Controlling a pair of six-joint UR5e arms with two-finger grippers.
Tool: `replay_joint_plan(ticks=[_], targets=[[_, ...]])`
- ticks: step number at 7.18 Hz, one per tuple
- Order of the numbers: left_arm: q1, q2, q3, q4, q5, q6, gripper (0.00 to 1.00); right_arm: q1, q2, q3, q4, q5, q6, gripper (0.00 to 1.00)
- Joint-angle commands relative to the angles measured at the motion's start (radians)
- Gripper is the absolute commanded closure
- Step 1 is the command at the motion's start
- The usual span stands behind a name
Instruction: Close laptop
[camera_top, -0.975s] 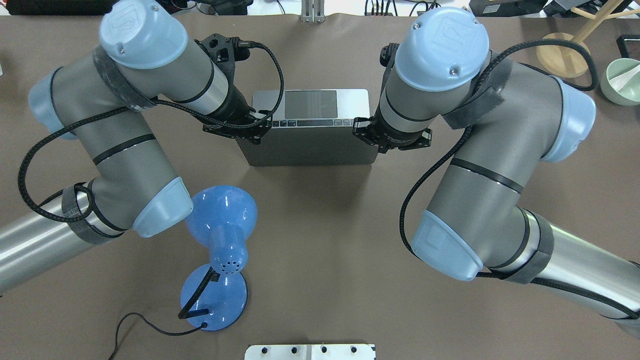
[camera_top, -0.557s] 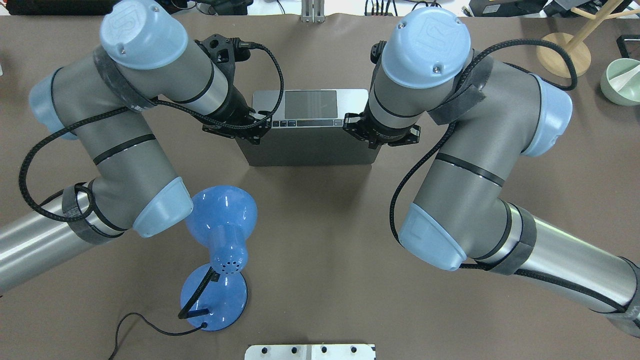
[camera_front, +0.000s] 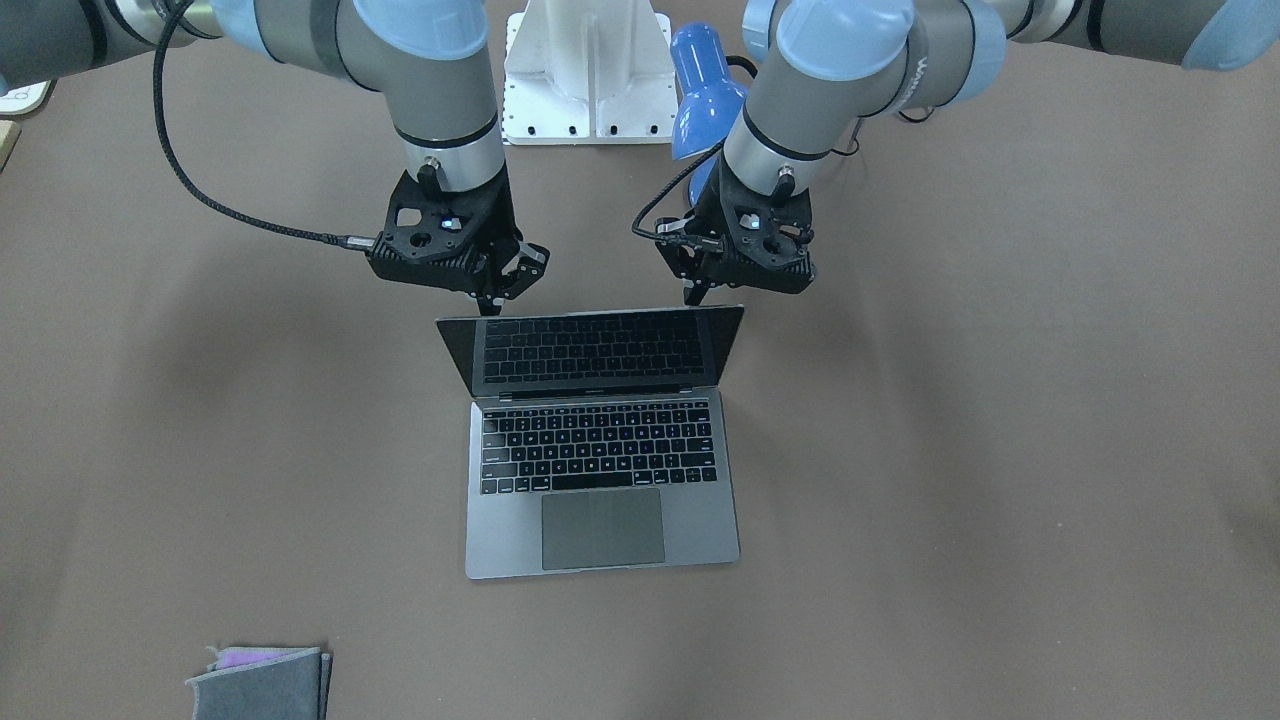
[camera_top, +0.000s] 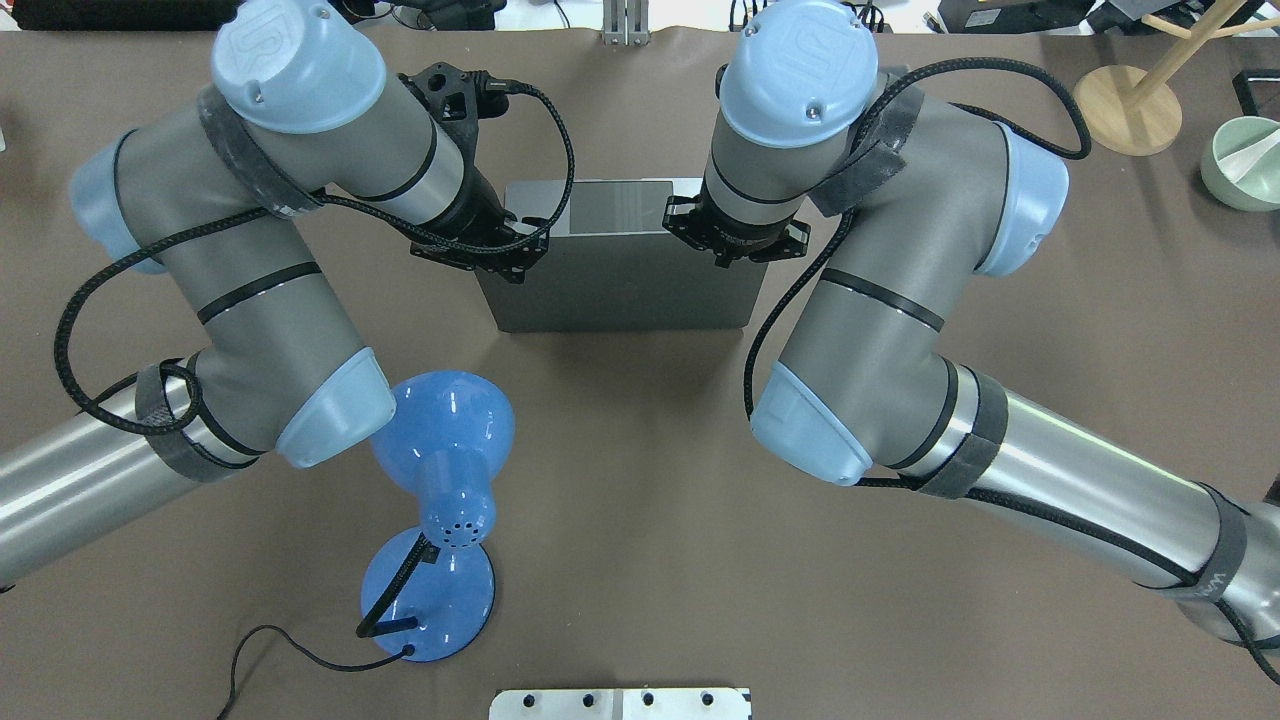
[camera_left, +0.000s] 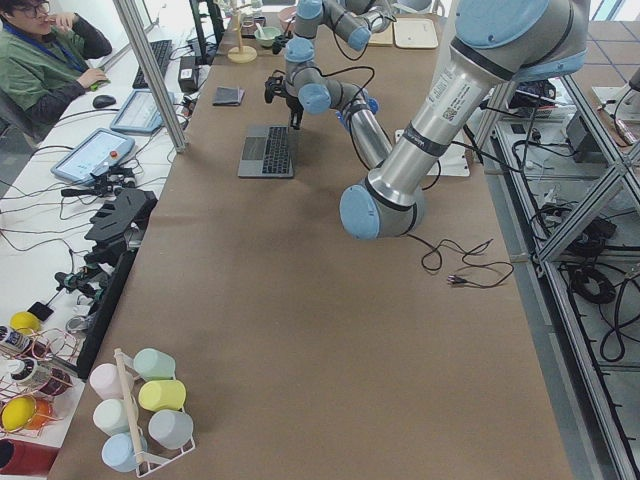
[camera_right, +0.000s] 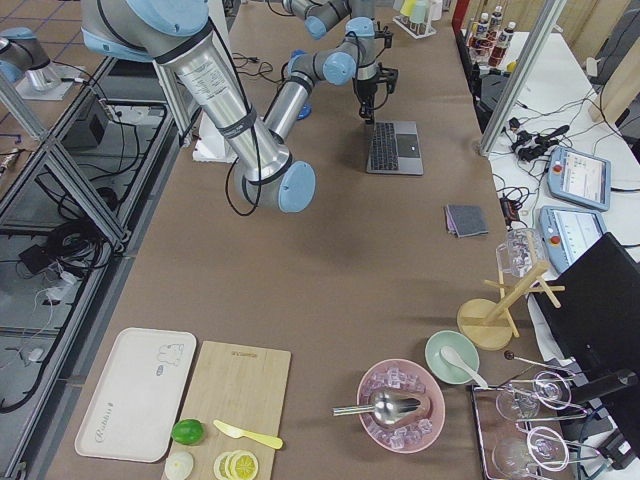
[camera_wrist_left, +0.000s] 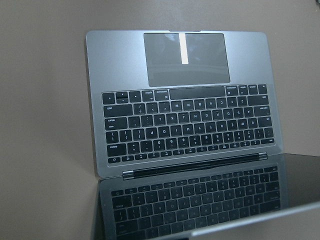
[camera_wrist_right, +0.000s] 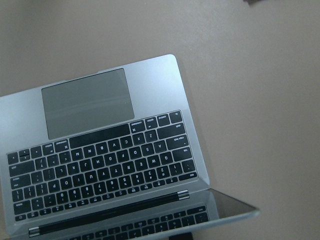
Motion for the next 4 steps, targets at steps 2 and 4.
replay_joint_plan(ticks=[2, 4], targets=[[-0.003, -0.044, 0.076, -0.002, 0.028, 0.039, 1.00, 0.041, 0.034, -0.100, 0.056, 0.000, -0.013, 1.00], [-0.015, -0.093, 0.165, -0.015, 0.033, 0.068, 1.00, 0.058, 0.048, -0.172, 0.106, 0.000, -0.020, 1.00]])
